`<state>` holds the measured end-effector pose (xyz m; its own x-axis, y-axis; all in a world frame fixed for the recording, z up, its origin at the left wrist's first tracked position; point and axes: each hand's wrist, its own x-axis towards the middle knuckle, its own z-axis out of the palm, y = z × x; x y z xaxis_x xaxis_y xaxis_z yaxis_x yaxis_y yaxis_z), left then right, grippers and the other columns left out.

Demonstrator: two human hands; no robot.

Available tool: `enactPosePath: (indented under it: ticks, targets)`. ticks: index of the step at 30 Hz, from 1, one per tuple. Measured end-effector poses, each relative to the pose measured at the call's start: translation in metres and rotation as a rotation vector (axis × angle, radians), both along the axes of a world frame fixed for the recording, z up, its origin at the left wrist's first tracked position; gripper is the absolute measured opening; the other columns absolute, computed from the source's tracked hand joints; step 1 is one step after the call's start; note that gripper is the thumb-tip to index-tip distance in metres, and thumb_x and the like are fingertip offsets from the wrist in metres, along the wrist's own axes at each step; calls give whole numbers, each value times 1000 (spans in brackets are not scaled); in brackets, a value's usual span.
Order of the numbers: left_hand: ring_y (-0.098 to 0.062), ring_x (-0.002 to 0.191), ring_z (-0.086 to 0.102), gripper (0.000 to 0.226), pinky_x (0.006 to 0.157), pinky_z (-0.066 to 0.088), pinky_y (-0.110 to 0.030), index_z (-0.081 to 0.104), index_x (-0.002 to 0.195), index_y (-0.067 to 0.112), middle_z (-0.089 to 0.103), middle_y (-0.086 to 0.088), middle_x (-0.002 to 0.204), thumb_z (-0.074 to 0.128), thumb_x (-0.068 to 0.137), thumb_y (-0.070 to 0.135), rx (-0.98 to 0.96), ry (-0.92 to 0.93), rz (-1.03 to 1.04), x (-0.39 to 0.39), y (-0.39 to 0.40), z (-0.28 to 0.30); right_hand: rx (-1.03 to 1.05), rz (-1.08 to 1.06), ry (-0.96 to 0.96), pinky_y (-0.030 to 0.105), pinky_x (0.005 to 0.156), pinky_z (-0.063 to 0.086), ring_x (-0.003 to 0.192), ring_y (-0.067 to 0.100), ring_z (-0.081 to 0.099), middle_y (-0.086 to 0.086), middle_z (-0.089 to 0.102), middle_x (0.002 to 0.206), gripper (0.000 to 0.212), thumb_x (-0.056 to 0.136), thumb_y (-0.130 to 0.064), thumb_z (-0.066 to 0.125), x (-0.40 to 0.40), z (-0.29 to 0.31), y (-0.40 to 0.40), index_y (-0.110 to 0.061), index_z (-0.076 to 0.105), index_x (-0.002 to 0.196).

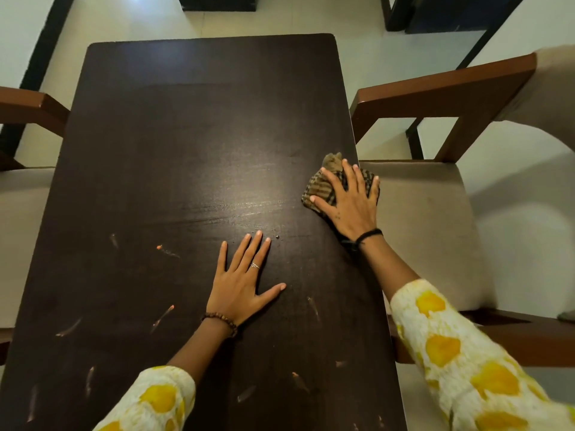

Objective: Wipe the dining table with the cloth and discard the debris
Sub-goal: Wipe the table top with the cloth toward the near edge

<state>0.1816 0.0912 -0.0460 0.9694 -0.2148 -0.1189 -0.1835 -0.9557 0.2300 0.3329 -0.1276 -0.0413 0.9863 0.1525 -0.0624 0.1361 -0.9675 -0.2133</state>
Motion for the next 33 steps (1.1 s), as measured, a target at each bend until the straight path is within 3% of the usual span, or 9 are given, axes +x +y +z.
enactPosePath:
  ticks: [7,12,18,27,33]
  targets:
    - [-16,141,9,82,111,5,-52,18,146,18,15,-1,153,26,84,71,-21,24,-8,0,2,0,-28,24,-45,52,108,-12,143,26,8,6,13,156,68,82,-68,34,-54,2,0,-38,26,143]
    - [-14,141,4,77,114,-4,-41,18,146,17,14,-1,153,25,87,66,-212,4,14,1,10,1,-45,11,-50,53,110,-9,143,26,10,6,16,155,70,80,-71,28,-105,2,1,-38,27,142]
    - [-14,142,2,76,114,-7,-38,20,145,16,13,0,153,27,87,64,-231,-62,146,-17,64,2,-43,30,-60,54,109,-8,142,28,14,8,19,154,73,78,-73,29,-88,3,24,-36,32,141]
    - [-11,141,4,72,114,-7,-41,21,145,17,17,-1,152,31,85,56,-143,-52,380,-57,154,5,-16,282,-96,57,109,-2,137,31,27,10,30,150,72,77,-71,34,-79,-7,169,-33,39,138]
    - [-14,140,5,72,113,-6,-43,24,144,15,18,-4,152,28,84,55,-87,-69,486,-76,196,5,9,447,-26,55,107,-17,143,27,7,8,12,156,66,85,-63,42,-97,0,260,-34,28,142]
